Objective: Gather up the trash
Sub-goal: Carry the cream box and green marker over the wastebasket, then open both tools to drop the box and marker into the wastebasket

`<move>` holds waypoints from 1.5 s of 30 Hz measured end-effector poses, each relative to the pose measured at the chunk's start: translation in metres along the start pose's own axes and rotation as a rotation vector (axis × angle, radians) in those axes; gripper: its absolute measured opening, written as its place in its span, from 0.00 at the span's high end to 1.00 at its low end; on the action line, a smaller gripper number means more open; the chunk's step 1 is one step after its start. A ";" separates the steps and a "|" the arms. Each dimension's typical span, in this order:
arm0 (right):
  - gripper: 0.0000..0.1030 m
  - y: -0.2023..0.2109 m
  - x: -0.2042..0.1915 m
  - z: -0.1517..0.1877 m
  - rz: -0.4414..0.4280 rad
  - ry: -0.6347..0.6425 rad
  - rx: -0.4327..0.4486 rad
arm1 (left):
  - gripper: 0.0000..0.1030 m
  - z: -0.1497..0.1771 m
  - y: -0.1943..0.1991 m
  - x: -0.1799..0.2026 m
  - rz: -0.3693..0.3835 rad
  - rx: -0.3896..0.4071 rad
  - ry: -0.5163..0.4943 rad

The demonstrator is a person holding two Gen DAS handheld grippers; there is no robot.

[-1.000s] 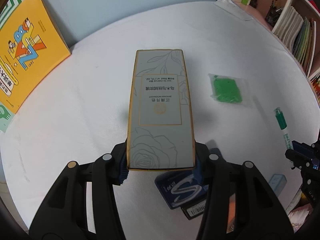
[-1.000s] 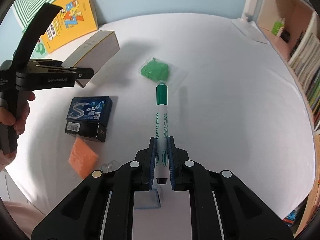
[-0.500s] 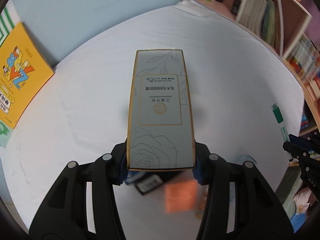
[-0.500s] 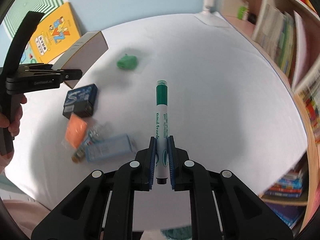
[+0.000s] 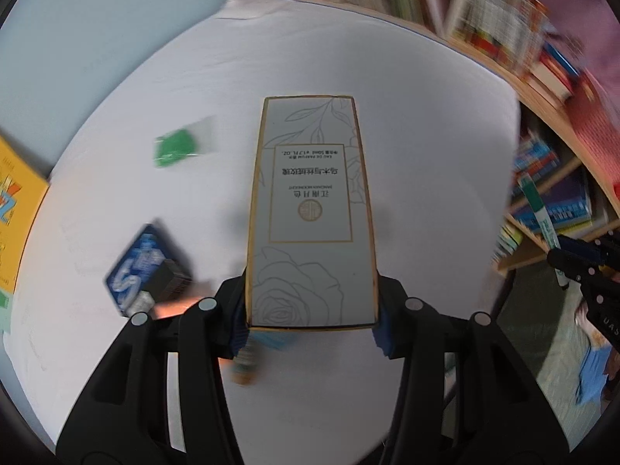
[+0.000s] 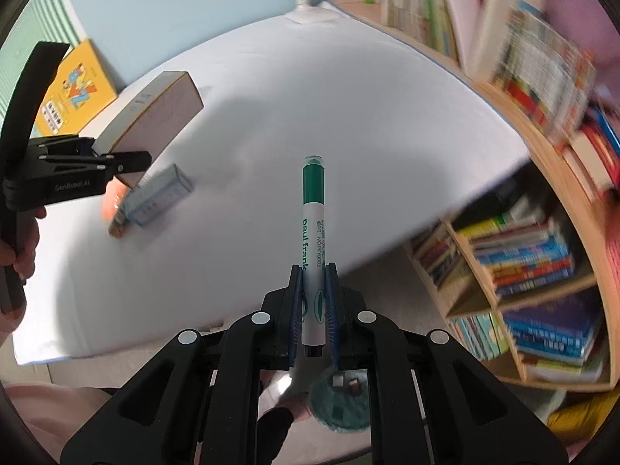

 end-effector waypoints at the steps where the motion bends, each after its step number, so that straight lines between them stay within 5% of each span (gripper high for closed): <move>1: 0.87 0.003 0.005 0.008 0.003 -0.014 -0.002 | 0.55 0.003 0.000 0.013 0.007 -0.003 -0.021; 21: 0.87 0.038 0.100 0.197 0.056 -0.332 -0.109 | 0.55 0.111 -0.010 0.223 0.162 -0.141 -0.394; 30: 0.87 0.033 0.107 0.261 0.026 -0.486 -0.159 | 0.55 0.168 -0.030 0.270 0.181 -0.258 -0.562; 39: 0.87 0.022 0.097 0.279 -0.035 -0.540 -0.188 | 0.54 0.194 -0.042 0.291 0.196 -0.334 -0.650; 40: 0.84 0.021 0.097 0.278 -0.043 -0.543 -0.190 | 0.53 0.196 -0.043 0.294 0.202 -0.346 -0.660; 42: 0.64 0.020 0.099 0.279 -0.050 -0.557 -0.190 | 0.29 0.198 -0.047 0.296 0.188 -0.358 -0.678; 43: 0.44 0.021 0.101 0.279 -0.047 -0.563 -0.183 | 0.19 0.199 -0.047 0.298 0.189 -0.347 -0.684; 45: 0.42 0.022 0.105 0.278 -0.034 -0.570 -0.181 | 0.18 0.198 -0.047 0.298 0.179 -0.331 -0.705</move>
Point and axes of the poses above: each gripper's, at about its wrist camera, not at the fingertips, and y roughly against the way its jaws point, x to its right, z to its underside, the point moved 5 cm from there along -y, roughly the way its jaws point, and after that the axes turned 5 degrees about y, right-handed, at the moved point
